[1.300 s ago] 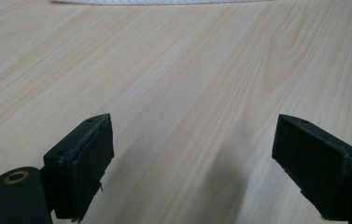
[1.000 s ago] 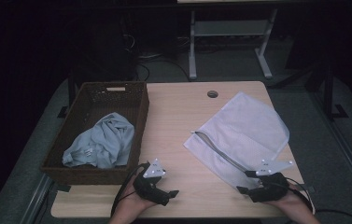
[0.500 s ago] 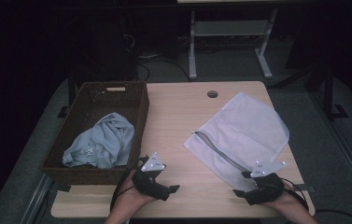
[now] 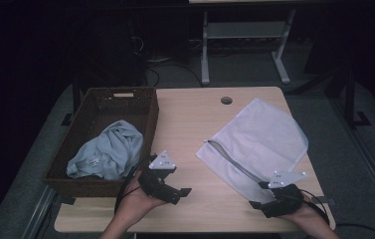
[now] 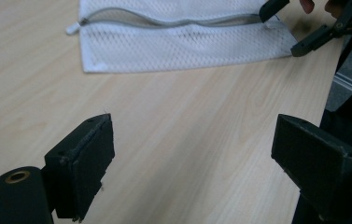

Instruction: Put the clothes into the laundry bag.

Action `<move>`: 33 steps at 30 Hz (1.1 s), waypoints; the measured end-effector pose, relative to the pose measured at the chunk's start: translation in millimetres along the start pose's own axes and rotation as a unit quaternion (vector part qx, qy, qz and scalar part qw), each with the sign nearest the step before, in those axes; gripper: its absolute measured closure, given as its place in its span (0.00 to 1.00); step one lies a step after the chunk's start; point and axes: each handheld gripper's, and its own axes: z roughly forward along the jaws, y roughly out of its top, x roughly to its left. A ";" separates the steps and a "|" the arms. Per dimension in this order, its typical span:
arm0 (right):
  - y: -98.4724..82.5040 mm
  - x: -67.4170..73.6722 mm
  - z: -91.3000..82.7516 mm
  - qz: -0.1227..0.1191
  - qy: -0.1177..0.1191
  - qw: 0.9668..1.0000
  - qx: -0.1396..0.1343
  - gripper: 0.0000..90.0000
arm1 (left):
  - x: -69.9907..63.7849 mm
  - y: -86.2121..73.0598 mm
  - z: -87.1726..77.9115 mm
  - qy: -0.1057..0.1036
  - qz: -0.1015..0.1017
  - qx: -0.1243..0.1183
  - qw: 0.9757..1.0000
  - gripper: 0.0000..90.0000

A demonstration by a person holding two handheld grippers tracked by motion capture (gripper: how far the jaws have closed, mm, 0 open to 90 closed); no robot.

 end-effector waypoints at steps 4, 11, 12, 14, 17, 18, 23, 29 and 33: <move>0.1 -0.2 0.4 -0.003 0.000 1.000 0.001 0.28 | 5.2 9.5 -7.7 0.007 0.001 0.002 1.000 0.14; -0.7 -1.8 -0.5 0.000 -0.004 1.000 0.001 0.28 | 15.3 19.8 -17.1 0.015 0.005 0.005 1.000 0.14; -0.7 -2.2 -0.2 0.001 -0.003 1.000 0.001 0.28 | 19.9 22.0 -20.0 0.019 0.006 0.008 1.000 0.14; -0.6 -2.2 0.2 0.000 -0.003 1.000 0.002 0.28 | 24.7 23.4 -22.8 0.021 0.002 0.010 1.000 0.14; -0.7 -2.1 0.4 0.000 -0.003 1.000 0.002 0.28 | 32.7 25.2 -27.7 0.029 0.004 0.014 0.999 0.14; -1.0 -2.2 0.4 -0.001 -0.003 1.000 0.002 0.28 | 35.1 25.7 -29.5 0.035 0.005 0.016 0.999 0.14; -1.8 -3.6 0.1 -0.001 -0.007 1.000 0.002 0.28 | 48.9 27.2 -40.6 0.056 0.001 0.017 0.998 0.14; -1.0 -3.6 1.0 0.000 -0.008 1.000 0.003 0.28 | 65.4 23.9 -52.4 0.084 -0.006 0.020 0.996 0.14; -1.5 -3.6 1.0 -0.001 -0.009 1.000 0.004 0.28 | 78.1 19.8 -61.8 0.101 -0.016 0.021 0.995 0.14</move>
